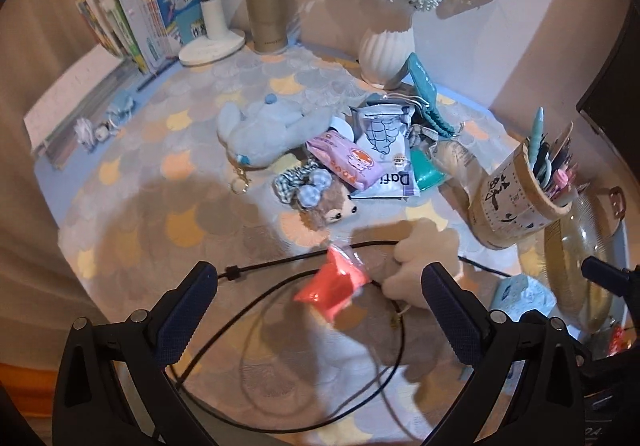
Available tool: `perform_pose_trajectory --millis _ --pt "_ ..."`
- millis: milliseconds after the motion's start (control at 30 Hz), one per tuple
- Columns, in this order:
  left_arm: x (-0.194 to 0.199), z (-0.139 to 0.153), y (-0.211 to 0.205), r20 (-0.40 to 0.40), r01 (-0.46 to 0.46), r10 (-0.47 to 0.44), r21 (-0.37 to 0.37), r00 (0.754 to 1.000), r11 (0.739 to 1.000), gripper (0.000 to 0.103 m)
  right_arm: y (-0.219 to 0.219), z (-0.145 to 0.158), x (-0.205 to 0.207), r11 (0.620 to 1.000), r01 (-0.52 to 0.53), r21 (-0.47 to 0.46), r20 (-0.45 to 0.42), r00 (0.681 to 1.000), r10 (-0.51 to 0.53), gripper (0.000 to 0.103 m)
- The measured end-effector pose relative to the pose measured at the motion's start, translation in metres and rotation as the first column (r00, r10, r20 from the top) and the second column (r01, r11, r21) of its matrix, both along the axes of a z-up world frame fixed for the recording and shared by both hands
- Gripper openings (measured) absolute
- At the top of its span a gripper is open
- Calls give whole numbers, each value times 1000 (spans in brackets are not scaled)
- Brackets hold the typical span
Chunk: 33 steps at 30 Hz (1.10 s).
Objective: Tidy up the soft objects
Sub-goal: 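Move both tools toward the white fluffy plush and pink packet, then grasp the white fluffy plush with the right tool while the left tool approaches the brown bear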
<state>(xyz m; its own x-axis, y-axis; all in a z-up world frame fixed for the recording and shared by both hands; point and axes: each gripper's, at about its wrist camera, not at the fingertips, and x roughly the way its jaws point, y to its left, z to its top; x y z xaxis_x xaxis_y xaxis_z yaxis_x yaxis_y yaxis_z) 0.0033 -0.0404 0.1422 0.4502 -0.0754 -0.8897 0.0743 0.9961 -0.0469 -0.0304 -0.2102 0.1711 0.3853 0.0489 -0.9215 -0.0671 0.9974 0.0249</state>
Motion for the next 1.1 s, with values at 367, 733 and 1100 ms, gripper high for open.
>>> perform_pose_trajectory --millis 367,733,1100 --pt "8 -4 -6 -22 12 -12 -4 1000 1000 102 -9 -9 6 999 32 2 -40 999 -32 103" --pt "10 -8 -7 -30 12 -12 -4 999 1000 102 -10 -19 5 999 38 13 -75 996 -37 103" --pt "11 -13 -9 -39 20 -20 -1 999 1000 102 -11 -26 6 999 40 19 -104 994 -38 103"
